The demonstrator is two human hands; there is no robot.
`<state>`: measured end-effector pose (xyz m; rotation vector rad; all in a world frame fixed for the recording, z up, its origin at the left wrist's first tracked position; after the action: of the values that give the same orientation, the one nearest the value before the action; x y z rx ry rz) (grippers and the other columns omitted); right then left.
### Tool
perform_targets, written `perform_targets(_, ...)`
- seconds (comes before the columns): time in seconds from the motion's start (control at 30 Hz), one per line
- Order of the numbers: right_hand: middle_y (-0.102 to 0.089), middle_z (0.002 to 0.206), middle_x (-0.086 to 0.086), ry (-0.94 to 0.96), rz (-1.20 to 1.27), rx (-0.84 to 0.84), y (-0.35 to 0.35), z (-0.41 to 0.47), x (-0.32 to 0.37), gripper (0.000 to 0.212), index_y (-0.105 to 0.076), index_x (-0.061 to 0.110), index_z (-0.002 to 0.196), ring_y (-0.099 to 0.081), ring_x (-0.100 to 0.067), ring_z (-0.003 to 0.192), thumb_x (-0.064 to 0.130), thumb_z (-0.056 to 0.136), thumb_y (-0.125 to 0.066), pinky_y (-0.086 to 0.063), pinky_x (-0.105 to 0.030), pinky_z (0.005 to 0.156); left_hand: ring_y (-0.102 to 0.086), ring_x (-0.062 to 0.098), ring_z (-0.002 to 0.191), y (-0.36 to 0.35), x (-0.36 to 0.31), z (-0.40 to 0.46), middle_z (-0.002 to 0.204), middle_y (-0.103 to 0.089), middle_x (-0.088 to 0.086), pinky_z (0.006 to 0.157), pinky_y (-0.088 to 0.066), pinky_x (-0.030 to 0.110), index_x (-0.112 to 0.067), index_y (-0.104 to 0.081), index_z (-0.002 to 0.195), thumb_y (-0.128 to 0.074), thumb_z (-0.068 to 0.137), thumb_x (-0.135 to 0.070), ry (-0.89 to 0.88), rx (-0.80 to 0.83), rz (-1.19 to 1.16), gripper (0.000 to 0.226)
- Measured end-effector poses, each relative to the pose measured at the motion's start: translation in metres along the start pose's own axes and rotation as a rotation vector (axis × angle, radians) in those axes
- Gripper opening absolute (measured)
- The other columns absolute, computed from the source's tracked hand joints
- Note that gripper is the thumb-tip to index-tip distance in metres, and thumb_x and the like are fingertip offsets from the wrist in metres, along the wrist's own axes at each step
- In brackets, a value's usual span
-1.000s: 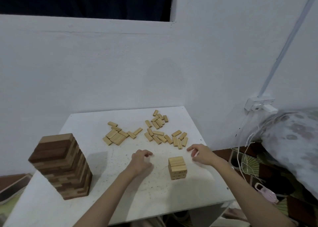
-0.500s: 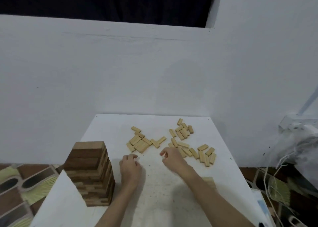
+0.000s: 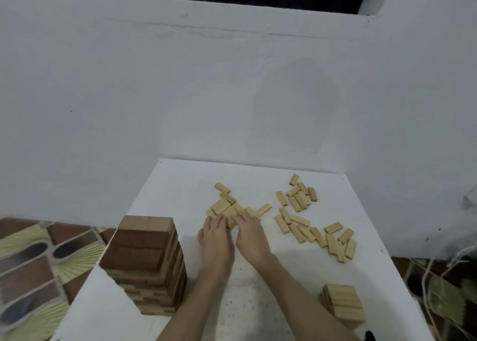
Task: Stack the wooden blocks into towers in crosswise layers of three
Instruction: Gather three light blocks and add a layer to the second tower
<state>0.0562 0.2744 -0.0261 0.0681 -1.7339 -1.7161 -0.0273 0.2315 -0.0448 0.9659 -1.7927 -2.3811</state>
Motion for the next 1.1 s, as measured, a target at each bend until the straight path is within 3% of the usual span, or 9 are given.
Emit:
perform_targets(0.1,-0.037,0.150,0.002,0.020,-0.064,0.021,-0.006,0.000,-0.001,0.049,-0.042,0.019,0.142,-0.034,-0.021,0.133,0.007,0.095,-0.041,-0.029,-0.031,0.110,-0.024,0.015,0.140,0.001,-0.001,0.001,0.142,-0.044,-0.009,0.107,-0.008,0.028,-0.024,-0.050,0.132,-0.045,0.096,-0.030,-0.063,-0.065,0.046,0.036)
perform_targets(0.2,-0.039,0.148,0.004,0.017,-0.080,0.013,-0.005,-0.006,-0.004,0.048,-0.044,0.021,0.140,-0.033,-0.021,0.133,0.006,0.095,-0.041,-0.030,-0.031,0.109,-0.036,0.017,0.134,0.010,-0.011,-0.001,0.127,-0.058,-0.006,0.108,-0.016,0.029,-0.020,-0.063,0.115,-0.053,0.093,-0.028,-0.148,-0.134,0.050,0.026)
perform_targets(0.33,-0.043,0.144,0.006,-0.021,-0.052,0.001,0.001,-0.018,-0.011,0.049,-0.048,0.022,0.137,-0.037,-0.019,0.128,0.002,0.093,-0.042,-0.033,-0.029,0.105,-0.043,0.016,0.129,-0.001,-0.016,-0.004,0.118,-0.062,-0.007,0.113,-0.024,0.028,-0.020,-0.066,0.109,-0.052,0.092,-0.026,-0.215,-0.039,0.016,0.023)
perform_targets(0.47,-0.046,0.140,0.006,-0.048,-0.024,-0.017,0.006,-0.040,-0.017,0.052,-0.051,0.021,0.136,-0.041,-0.019,0.120,-0.001,0.090,-0.043,-0.035,-0.027,0.100,-0.057,0.017,0.098,-0.009,-0.021,-0.017,0.092,-0.066,-0.001,0.096,-0.042,0.030,-0.013,-0.069,0.091,-0.053,0.082,-0.015,-0.301,0.063,-0.035,0.018)
perform_targets(0.57,-0.053,0.131,0.004,-0.075,0.005,-0.055,0.009,-0.058,-0.022,0.049,-0.059,0.018,0.126,-0.044,-0.020,0.111,-0.005,0.086,-0.042,-0.037,-0.028,0.092,-0.054,0.017,0.086,-0.003,-0.024,-0.029,0.083,-0.059,-0.003,0.078,-0.042,0.023,-0.013,-0.065,0.081,-0.046,0.073,-0.015,-0.316,0.109,-0.127,0.021)
perform_targets(0.83,-0.066,0.087,-0.003,-0.124,0.102,-0.242,0.007,-0.114,-0.025,0.048,-0.073,0.012,0.084,-0.058,-0.026,0.071,-0.008,0.055,-0.042,-0.052,-0.035,0.057,-0.053,0.012,0.099,0.006,-0.027,-0.068,0.109,-0.056,-0.002,0.083,-0.036,0.013,-0.008,-0.063,0.110,-0.053,0.083,-0.013,-0.349,0.243,-0.308,0.029)
perform_targets(0.9,-0.066,0.093,-0.004,-0.133,0.090,-0.210,0.010,-0.120,-0.021,0.047,-0.073,0.011,0.090,-0.058,-0.028,0.078,-0.012,0.062,-0.044,-0.052,-0.037,0.064,-0.055,0.014,0.096,0.008,-0.028,-0.073,0.107,-0.057,-0.001,0.082,-0.042,0.017,-0.008,-0.064,0.106,-0.053,0.082,-0.013,-0.359,0.278,-0.303,0.027)
perform_targets(0.97,-0.061,0.110,-0.002,-0.148,0.071,-0.134,0.012,-0.124,-0.019,0.046,-0.070,0.012,0.106,-0.052,-0.026,0.096,-0.013,0.076,-0.045,-0.047,-0.034,0.081,-0.056,0.017,0.095,0.011,-0.029,-0.078,0.105,-0.057,0.001,0.082,-0.044,0.023,-0.007,-0.065,0.104,-0.052,0.082,-0.014,-0.394,0.311,-0.270,0.027)
perform_targets(1.1,-0.058,0.116,0.002,-0.219,0.158,-0.087,0.018,-0.125,-0.027,0.043,-0.067,0.015,0.114,-0.049,-0.020,0.103,-0.010,0.084,-0.048,-0.044,-0.027,0.088,-0.053,0.014,0.106,0.014,-0.029,-0.080,0.116,-0.057,-0.001,0.087,-0.037,0.014,-0.009,-0.063,0.113,-0.056,0.083,-0.016,-0.384,0.344,-0.265,0.032)
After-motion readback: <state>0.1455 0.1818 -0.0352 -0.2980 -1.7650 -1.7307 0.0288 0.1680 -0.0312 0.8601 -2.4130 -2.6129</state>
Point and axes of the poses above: each hand's wrist, its own z-axis towards the middle knuckle, its own y-axis out of the back of the hand, x = y × z, the point moved 7 cm from there along z, towards the middle knuckle
